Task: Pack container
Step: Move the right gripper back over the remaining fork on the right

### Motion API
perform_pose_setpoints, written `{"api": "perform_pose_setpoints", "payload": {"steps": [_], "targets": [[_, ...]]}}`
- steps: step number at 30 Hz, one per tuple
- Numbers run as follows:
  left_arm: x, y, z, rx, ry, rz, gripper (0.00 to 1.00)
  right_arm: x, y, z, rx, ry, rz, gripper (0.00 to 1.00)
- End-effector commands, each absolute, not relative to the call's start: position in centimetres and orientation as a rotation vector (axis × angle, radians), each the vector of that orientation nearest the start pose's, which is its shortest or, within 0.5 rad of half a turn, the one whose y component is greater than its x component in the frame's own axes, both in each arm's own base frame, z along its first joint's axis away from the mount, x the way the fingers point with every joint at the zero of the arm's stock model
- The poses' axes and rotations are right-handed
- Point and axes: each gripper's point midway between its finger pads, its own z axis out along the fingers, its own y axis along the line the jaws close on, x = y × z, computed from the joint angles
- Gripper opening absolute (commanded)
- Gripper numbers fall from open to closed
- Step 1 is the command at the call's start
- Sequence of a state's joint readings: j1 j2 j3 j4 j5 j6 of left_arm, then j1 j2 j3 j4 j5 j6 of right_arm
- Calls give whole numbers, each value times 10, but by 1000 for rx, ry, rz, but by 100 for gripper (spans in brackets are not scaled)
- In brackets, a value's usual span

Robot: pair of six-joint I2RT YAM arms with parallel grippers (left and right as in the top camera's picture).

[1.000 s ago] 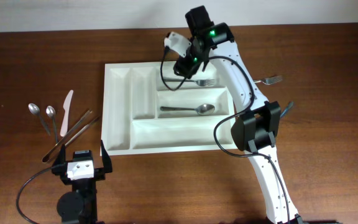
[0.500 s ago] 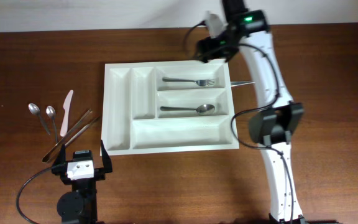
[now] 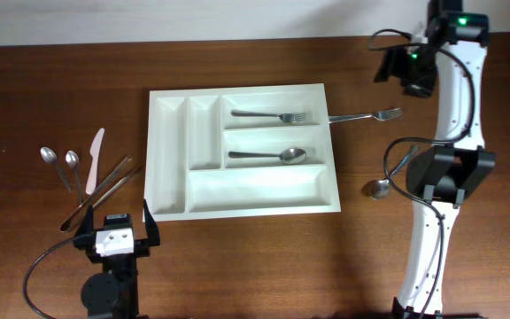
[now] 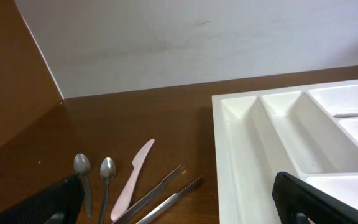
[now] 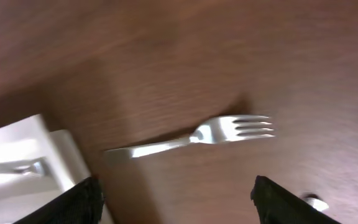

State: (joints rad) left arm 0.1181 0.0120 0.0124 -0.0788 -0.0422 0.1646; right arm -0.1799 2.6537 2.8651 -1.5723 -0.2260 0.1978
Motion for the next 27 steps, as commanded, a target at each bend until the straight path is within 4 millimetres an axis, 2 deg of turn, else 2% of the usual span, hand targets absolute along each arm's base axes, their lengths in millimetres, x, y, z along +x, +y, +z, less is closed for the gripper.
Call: {"api": "perform_pose_setpoints", "payload": {"steps": [1, 6, 11, 16, 21, 27], "targets": [[243, 37, 157, 13, 1655, 263, 99, 526, -80, 118, 557, 2849, 244, 77], [243, 37, 157, 13, 1655, 263, 99, 517, -92, 112, 528, 2888, 237, 77], [243, 37, 157, 13, 1655, 263, 99, 513, -88, 97, 374, 2945, 256, 78], [243, 37, 157, 13, 1655, 263, 99, 513, -73, 76, 250, 2968, 416, 79], [243, 37, 157, 14, 1655, 263, 99, 508, -72, 48, 261, 3004, 494, 79], [243, 37, 157, 13, 1654, 263, 99, 498, -82, 22, 317, 3042, 513, 78]]}}
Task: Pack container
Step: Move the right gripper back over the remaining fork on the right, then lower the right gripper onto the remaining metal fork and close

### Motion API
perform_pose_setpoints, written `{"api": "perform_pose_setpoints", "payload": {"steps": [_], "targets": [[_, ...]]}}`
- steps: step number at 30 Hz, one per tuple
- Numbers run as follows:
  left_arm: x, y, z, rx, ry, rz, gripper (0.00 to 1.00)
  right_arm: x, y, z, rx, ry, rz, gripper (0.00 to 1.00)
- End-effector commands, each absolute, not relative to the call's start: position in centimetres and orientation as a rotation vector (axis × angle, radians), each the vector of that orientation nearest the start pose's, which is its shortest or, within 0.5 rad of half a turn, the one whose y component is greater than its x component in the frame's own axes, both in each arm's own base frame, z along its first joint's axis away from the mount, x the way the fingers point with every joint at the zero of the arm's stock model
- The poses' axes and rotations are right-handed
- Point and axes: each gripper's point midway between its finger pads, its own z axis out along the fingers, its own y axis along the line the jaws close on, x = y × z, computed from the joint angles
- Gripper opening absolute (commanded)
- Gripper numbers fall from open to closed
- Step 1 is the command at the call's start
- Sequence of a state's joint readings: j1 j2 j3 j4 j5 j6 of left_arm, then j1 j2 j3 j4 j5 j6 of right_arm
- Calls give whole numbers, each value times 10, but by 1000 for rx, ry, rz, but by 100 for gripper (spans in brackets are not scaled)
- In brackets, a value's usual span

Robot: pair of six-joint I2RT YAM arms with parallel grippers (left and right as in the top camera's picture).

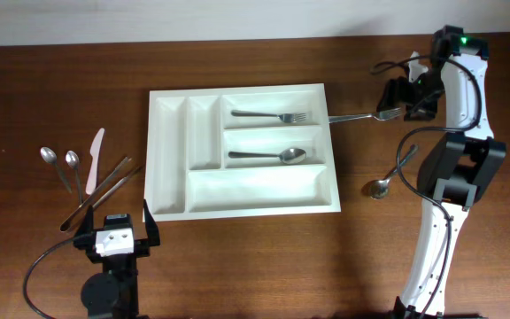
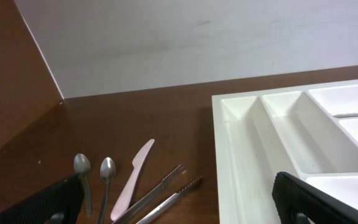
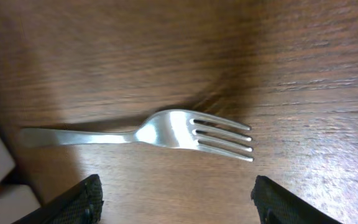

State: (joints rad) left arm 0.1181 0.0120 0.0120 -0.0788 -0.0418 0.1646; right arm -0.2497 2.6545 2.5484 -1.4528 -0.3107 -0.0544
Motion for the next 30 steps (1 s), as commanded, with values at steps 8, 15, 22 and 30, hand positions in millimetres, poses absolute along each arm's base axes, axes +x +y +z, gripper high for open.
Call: {"api": "perform_pose_setpoints", "payload": {"steps": [8, 15, 22, 30], "targets": [[243, 37, 157, 13, 1655, 263, 99, 507, -85, 12, 335, 2976, 598, 77], [243, 37, 157, 13, 1655, 263, 99, 518, -64, -2, 338, 2880, 814, 73], [243, 37, 157, 13, 1655, 263, 99, 505, -52, -30, 388, 2885, 925, 69], [243, 37, 157, 13, 1655, 263, 99, 502, -53, -33, 398, 2893, 931, 40]]}}
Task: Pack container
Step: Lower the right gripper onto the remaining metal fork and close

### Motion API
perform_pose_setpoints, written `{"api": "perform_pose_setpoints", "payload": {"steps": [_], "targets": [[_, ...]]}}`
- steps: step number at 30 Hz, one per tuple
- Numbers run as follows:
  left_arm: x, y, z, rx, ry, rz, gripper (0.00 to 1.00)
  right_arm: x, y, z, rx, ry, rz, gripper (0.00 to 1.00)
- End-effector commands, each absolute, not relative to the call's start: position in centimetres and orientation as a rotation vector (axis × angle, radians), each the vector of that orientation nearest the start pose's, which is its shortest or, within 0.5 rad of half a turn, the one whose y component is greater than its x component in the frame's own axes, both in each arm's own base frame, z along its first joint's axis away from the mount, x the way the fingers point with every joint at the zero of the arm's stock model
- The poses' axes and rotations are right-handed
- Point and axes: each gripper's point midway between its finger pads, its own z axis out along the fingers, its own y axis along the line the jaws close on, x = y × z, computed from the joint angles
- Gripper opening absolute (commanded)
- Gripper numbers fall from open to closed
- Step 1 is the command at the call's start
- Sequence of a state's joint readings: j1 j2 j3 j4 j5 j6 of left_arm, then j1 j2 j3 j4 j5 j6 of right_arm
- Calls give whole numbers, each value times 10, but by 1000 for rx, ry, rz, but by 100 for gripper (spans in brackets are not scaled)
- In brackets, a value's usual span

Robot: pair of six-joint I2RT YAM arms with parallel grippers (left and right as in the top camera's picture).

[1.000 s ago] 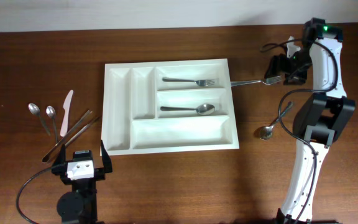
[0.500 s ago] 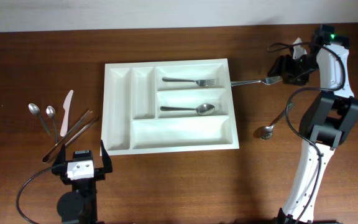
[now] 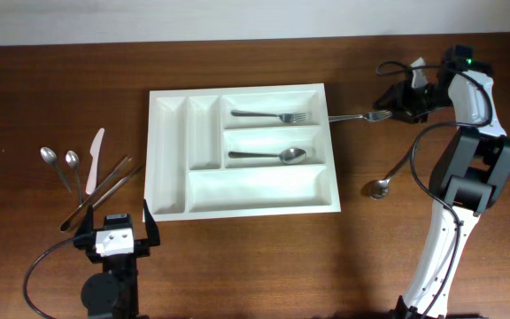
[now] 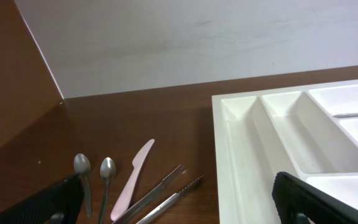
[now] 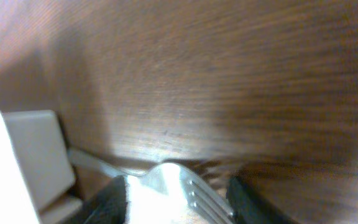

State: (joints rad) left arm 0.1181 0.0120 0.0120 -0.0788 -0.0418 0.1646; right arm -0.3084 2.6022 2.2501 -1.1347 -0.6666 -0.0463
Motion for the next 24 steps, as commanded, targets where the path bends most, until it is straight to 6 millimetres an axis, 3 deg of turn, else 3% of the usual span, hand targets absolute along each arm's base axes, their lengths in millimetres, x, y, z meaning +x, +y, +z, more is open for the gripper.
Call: {"api": "perform_pose_setpoints", "payload": {"steps": [1, 3, 9, 17, 24], "targets": [[243, 37, 157, 13, 1655, 263, 99, 501, -53, -33, 399, 2895, 931, 31], [243, 37, 157, 13, 1655, 263, 99, 501, -53, -33, 400, 2895, 932, 19], [243, 37, 157, 13, 1655, 263, 99, 501, -52, -33, 401, 2897, 933, 4], [243, 37, 157, 13, 1655, 263, 99, 500, -55, -33, 410, 2895, 932, 4], [243, 37, 157, 13, 1655, 263, 99, 498, -74, -33, 462, 2880, 921, 4]]}}
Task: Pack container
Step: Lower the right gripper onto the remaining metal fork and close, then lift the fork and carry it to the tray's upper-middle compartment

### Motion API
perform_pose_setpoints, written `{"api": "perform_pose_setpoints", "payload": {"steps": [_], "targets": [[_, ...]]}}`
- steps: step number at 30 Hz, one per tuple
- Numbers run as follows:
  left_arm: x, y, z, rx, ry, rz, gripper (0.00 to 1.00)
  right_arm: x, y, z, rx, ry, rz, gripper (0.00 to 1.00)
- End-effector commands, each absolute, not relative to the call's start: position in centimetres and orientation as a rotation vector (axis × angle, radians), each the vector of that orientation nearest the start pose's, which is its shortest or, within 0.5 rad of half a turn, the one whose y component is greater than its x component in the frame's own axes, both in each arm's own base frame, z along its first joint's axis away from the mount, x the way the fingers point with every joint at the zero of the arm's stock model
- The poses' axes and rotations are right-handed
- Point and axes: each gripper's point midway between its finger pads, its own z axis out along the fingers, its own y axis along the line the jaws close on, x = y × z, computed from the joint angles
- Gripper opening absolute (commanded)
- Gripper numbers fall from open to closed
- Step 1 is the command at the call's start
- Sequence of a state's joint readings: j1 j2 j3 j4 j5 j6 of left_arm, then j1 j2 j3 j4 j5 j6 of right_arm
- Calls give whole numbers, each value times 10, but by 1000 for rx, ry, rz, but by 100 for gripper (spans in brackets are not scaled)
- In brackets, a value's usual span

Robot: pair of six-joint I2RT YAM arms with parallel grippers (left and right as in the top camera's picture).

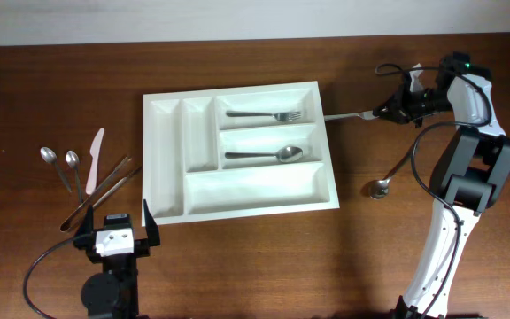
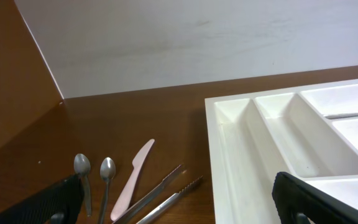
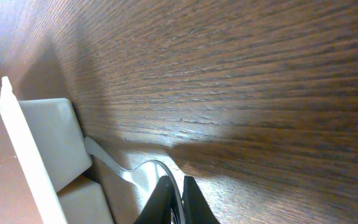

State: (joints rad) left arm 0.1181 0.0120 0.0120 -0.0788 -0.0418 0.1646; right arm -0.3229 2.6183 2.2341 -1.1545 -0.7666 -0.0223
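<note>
The white cutlery tray (image 1: 255, 186) lies mid-table with a fork (image 1: 257, 114) and a spoon (image 1: 266, 154) in its right compartments. A second fork (image 1: 351, 115) lies just off the tray's right rim, its handle touching the tray (image 3: 48, 143). My right gripper (image 1: 390, 111) is shut on this fork's head (image 3: 143, 176), fingers (image 3: 164, 198) pinching it on edge. A loose spoon (image 1: 381, 185) rests on the table to the right. My left gripper (image 2: 179, 208) stands open and empty near the front edge, its fingers (image 2: 36, 202) wide apart.
Left of the tray lie two spoons (image 1: 49, 156) (image 1: 72, 159), a pink knife (image 1: 93, 156) and metal tongs (image 1: 104, 186). The same knife (image 2: 135, 177) and tongs (image 2: 160, 199) show in the left wrist view. A white wall runs behind the table.
My right gripper has shut on the fork's head, which now stands on edge. The tray has shifted a little to the left. The left arm has not moved.
My right gripper was open well above the fork beside the tray. It was then lower and right over the fork, then down around its tines. Now it is shut on the fork, and the tray sits slightly further left.
</note>
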Motion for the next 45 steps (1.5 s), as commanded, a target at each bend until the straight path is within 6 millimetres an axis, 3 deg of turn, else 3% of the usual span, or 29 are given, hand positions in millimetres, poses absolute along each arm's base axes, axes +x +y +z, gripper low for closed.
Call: {"api": "perform_pose_setpoints", "payload": {"steps": [1, 13, 22, 36, 45], "targets": [[243, 37, 157, 13, 1655, 263, 99, 497, -78, -33, 471, 2876, 919, 4], [243, 37, 157, 14, 1655, 263, 99, 482, -130, -37, 620, 2860, 859, 4], [243, 37, 157, 13, 1655, 263, 99, 489, -142, -17, 622, 2768, 923, 4], [243, 37, 157, 13, 1655, 263, 99, 530, -149, 80, 430, 2579, 887, 4], [243, 37, 157, 13, 1655, 263, 99, 547, -126, 130, 305, 2494, 920, 4]]}}
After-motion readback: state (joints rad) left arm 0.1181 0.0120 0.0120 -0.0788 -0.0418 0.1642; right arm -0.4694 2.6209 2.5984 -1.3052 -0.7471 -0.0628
